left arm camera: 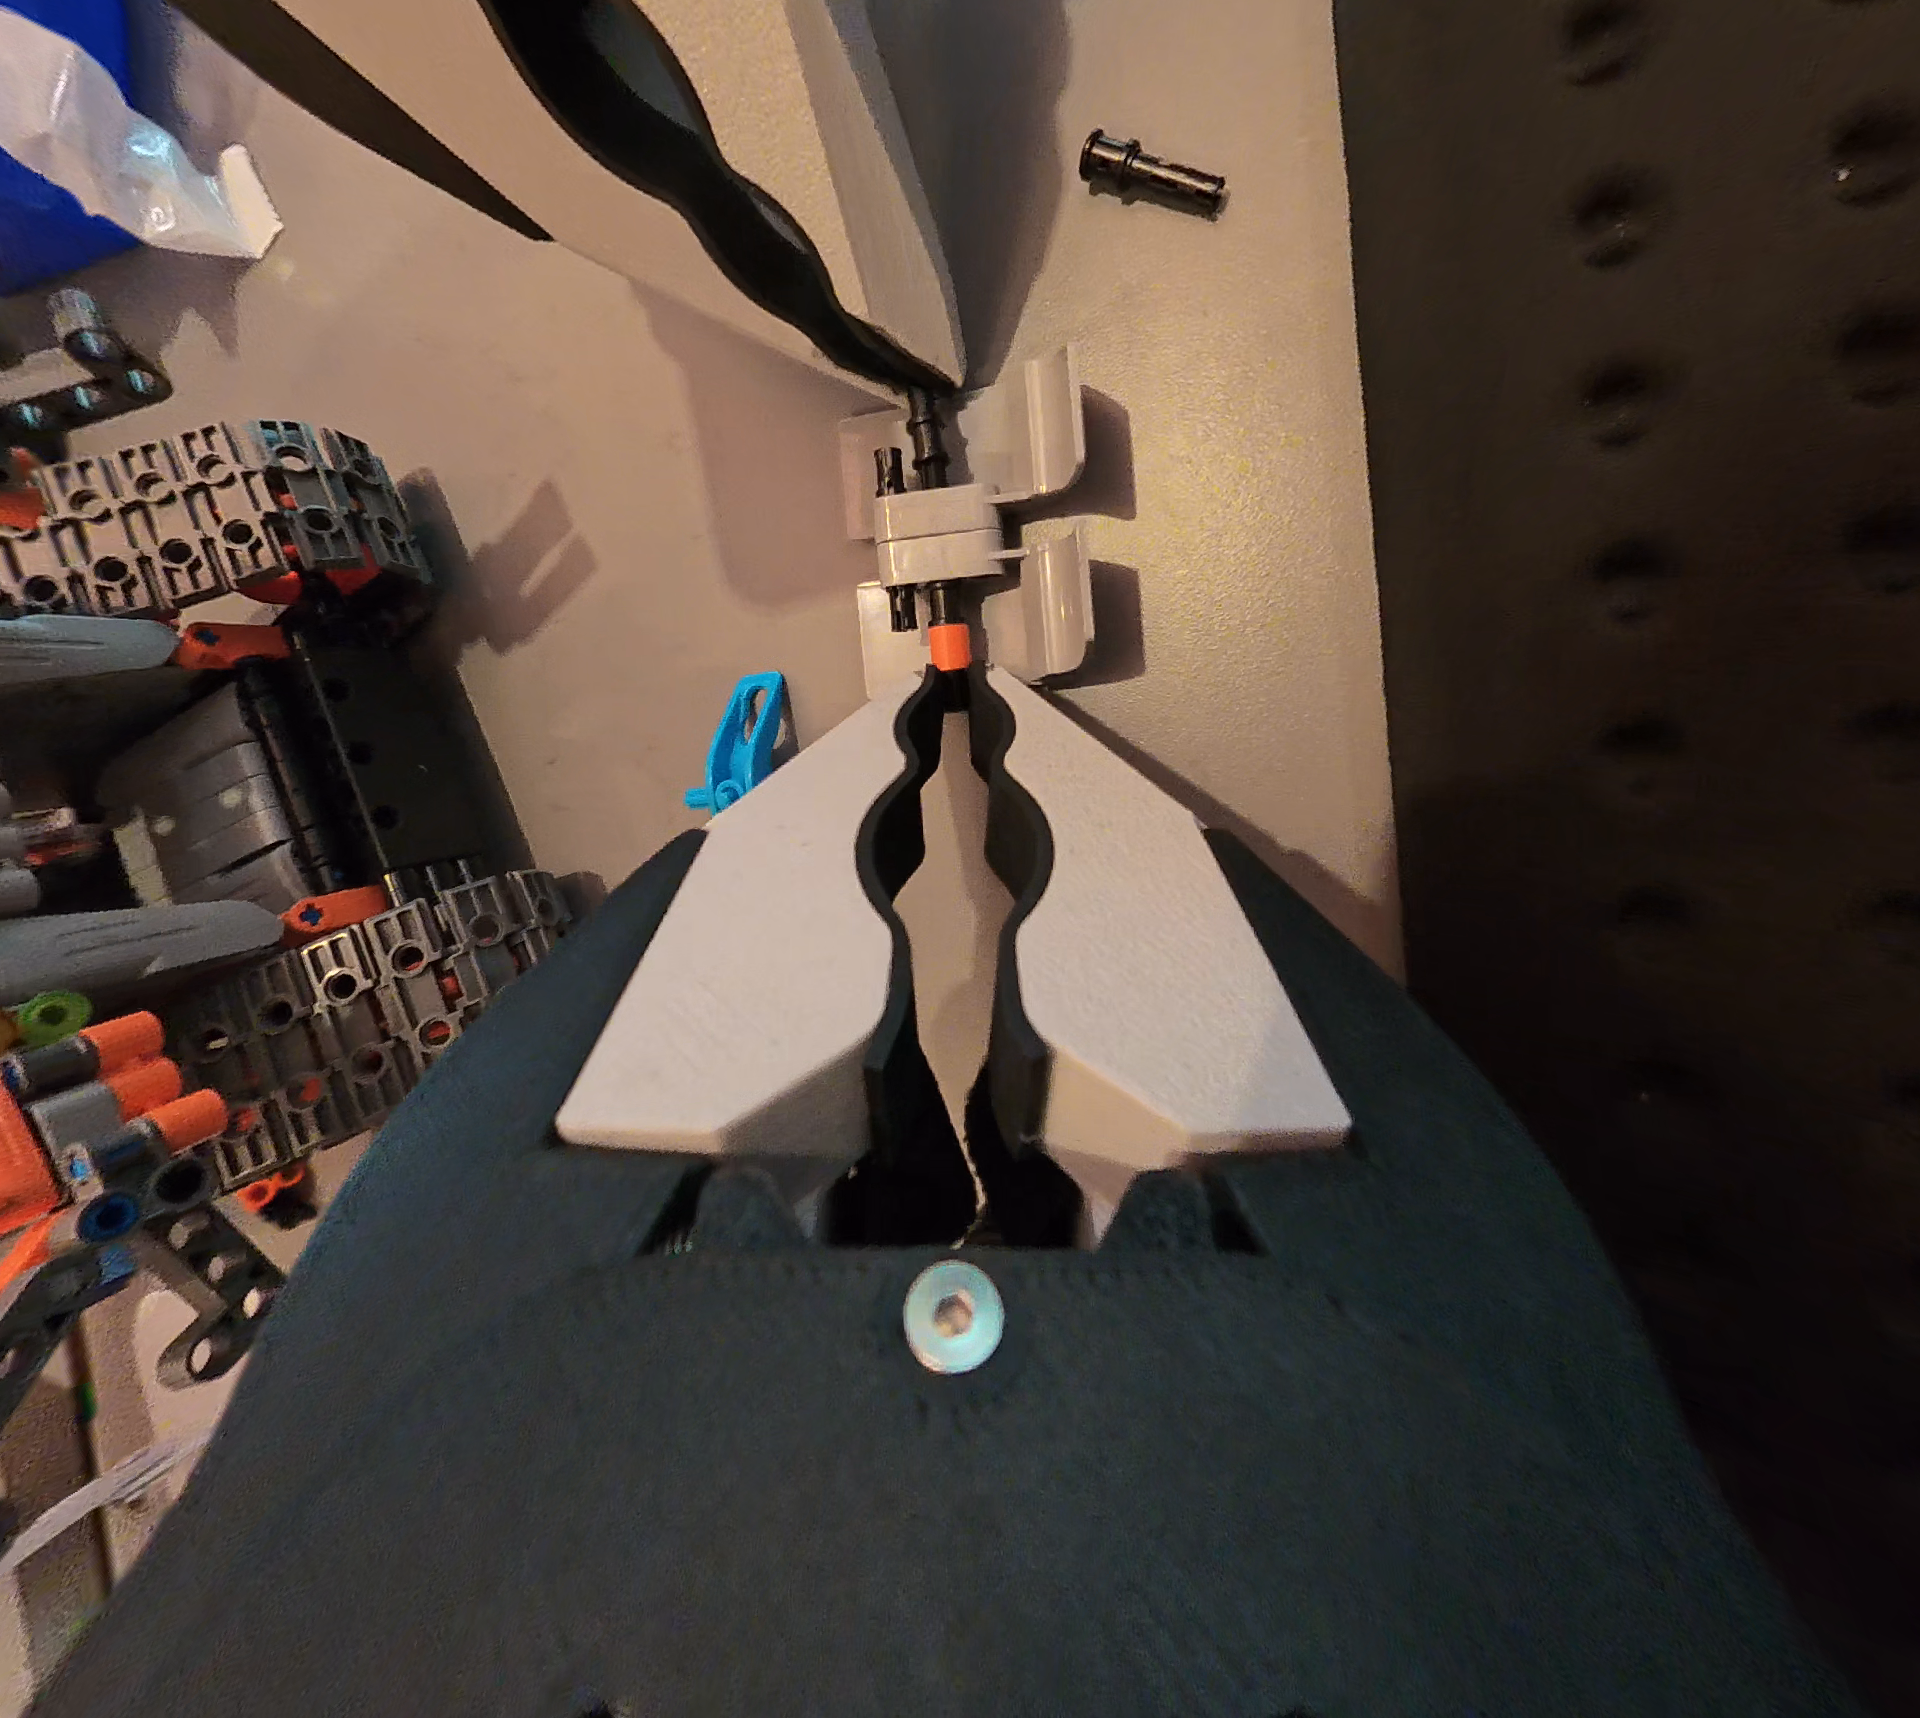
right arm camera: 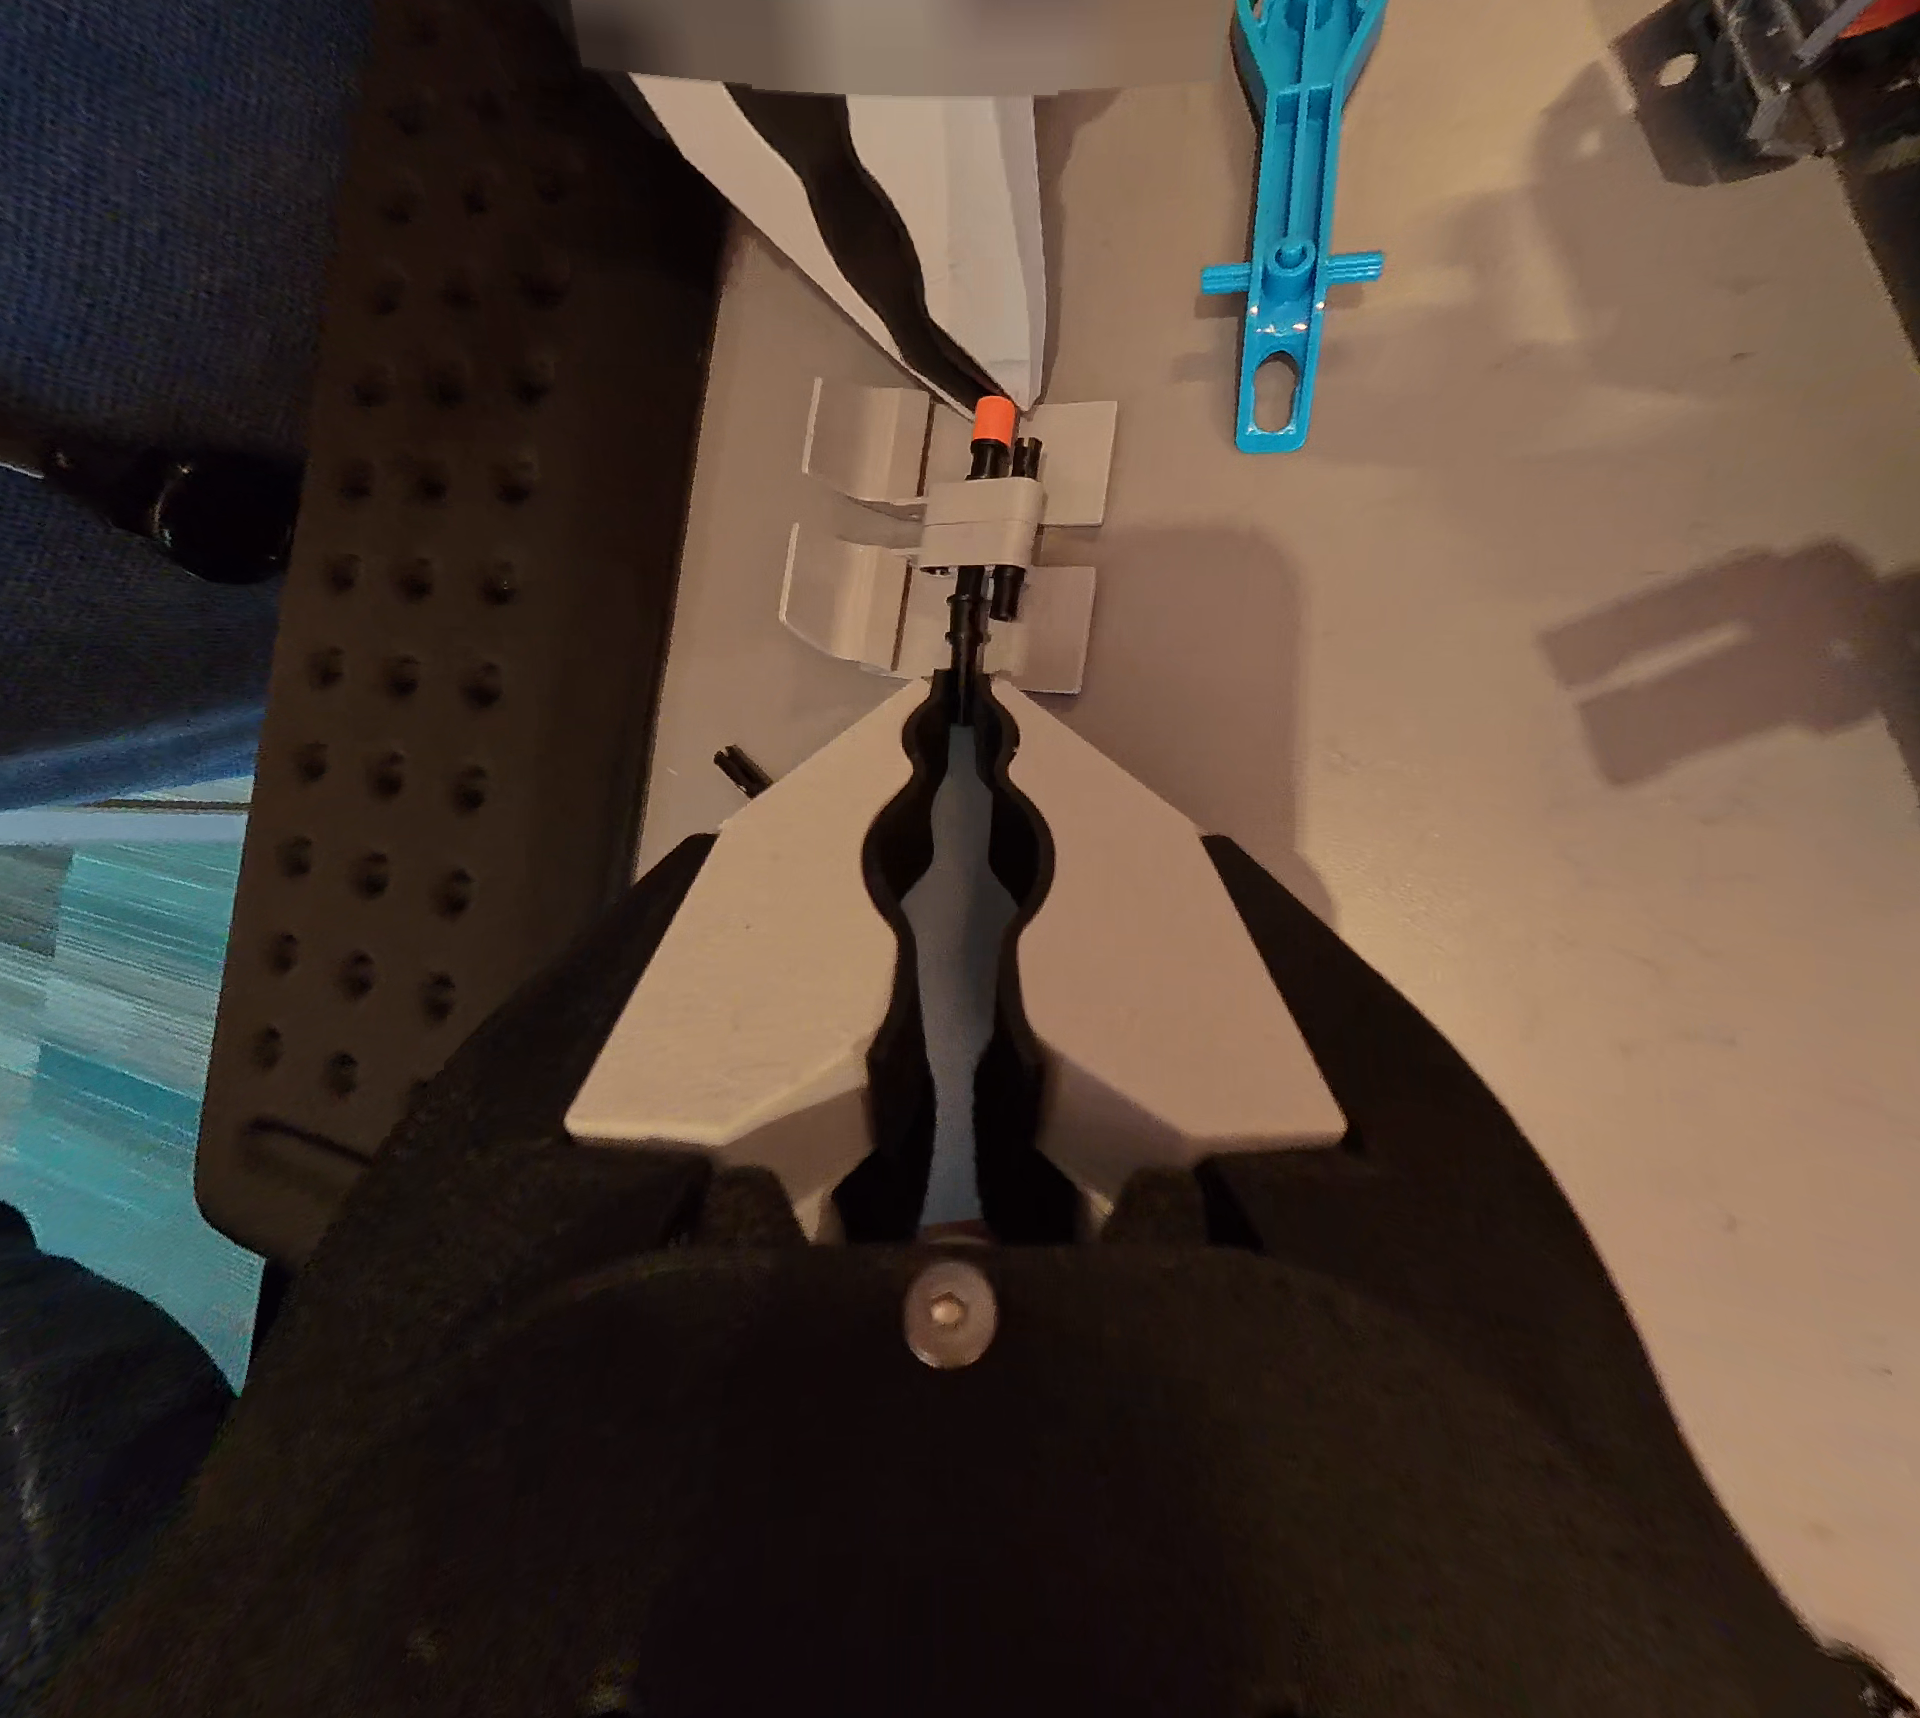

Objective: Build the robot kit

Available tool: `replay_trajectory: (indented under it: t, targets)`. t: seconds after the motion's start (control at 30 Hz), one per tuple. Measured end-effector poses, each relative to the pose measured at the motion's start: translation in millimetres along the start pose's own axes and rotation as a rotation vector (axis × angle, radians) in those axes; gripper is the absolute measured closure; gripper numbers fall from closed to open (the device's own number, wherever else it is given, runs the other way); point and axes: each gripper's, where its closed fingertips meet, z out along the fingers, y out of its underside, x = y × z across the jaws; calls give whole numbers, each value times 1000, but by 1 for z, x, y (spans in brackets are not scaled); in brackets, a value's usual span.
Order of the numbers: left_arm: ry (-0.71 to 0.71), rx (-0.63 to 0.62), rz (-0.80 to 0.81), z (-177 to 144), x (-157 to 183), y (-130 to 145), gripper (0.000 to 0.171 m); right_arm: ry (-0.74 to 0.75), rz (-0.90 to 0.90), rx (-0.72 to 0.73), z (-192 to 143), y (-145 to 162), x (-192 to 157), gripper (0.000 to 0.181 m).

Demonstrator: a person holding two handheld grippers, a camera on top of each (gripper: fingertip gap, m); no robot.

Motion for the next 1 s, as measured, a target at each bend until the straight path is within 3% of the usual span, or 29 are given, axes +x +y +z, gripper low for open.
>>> replay_trajectory:
  t: [0.73,0.93,1.0]
  targets:
    - [-64,22,3,3,-3,-3,170,110,28,42,1,-4,1,181]
    - [-15,58,-155,-5,-9,-1,166,148,61,139,-3,-7,1,166]
    - [-36,56,-185,-9,-12,3,154,163,65,167,-5,-8,2,167]
